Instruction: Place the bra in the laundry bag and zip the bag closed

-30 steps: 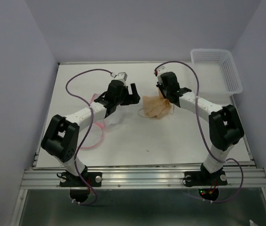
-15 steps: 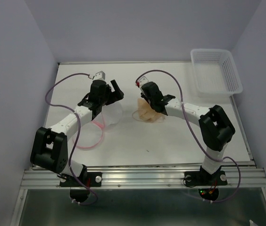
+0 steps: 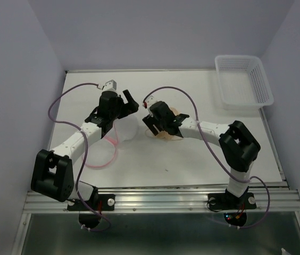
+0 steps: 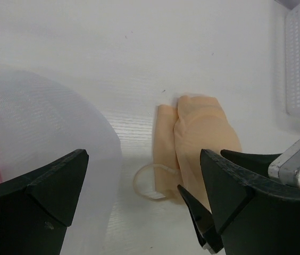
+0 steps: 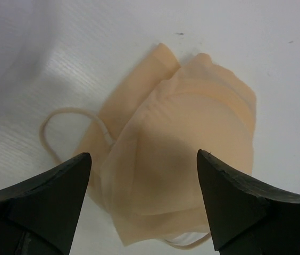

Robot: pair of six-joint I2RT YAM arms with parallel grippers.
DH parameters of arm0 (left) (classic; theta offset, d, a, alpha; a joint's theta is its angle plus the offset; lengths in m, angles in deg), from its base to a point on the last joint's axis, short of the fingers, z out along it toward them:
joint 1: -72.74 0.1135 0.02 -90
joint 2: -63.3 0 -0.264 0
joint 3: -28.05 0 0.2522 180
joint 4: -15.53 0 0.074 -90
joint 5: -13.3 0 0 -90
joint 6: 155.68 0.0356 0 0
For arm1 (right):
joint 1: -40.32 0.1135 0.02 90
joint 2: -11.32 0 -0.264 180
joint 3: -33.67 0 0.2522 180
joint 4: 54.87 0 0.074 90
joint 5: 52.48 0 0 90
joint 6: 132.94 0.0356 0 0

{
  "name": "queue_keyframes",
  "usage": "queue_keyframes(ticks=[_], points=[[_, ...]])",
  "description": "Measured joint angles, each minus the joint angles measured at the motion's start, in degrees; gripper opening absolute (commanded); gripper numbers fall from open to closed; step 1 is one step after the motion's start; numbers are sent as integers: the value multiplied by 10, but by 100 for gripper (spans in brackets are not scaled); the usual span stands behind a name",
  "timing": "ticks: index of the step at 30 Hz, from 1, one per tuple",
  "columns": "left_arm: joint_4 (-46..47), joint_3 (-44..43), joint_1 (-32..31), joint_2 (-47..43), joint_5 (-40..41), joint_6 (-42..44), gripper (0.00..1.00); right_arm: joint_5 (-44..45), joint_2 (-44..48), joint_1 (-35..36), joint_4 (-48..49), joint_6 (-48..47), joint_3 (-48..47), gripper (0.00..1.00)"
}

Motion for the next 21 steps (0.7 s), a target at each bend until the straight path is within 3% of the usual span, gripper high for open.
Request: queue_keyframes(ticks=[3,4,10,15,21], points=[[1,6,0,-11,2,-2,99,-52,25,0,5,17,24,92],[1,7,0,-14,4,-2,99,-66,38,0,6,24,34,100],[-1,15,6,-40,17,-2,99,-90,117,-1,29,62,61,100],[-24,16,23,-69,47,-12,99,-103,130,-16,49,103,61,100],[-92,27,92,-102,100,-62,99,-144,122,-45,40,144,45,100]])
